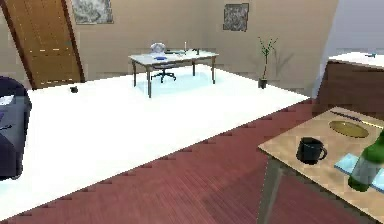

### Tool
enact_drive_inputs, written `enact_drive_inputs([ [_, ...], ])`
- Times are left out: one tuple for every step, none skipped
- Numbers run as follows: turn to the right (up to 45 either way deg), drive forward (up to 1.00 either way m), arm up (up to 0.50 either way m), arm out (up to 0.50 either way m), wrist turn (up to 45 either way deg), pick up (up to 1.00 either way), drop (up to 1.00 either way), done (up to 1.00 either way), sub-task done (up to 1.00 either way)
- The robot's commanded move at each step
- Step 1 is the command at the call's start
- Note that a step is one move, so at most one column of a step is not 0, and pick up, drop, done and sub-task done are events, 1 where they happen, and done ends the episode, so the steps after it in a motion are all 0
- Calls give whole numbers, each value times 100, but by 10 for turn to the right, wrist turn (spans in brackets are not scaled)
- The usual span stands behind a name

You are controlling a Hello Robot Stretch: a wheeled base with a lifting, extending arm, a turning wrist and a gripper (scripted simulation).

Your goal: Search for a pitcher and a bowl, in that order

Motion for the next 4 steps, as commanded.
enact_drive_inputs([
  [0,100,0,0,0,0,0,0,0],
  [90,0,0,0,0,0,0,0,0],
  [0,35,0,0,0,0,0,0,0],
  [60,0,0,0,0,0,0,0,0],
])
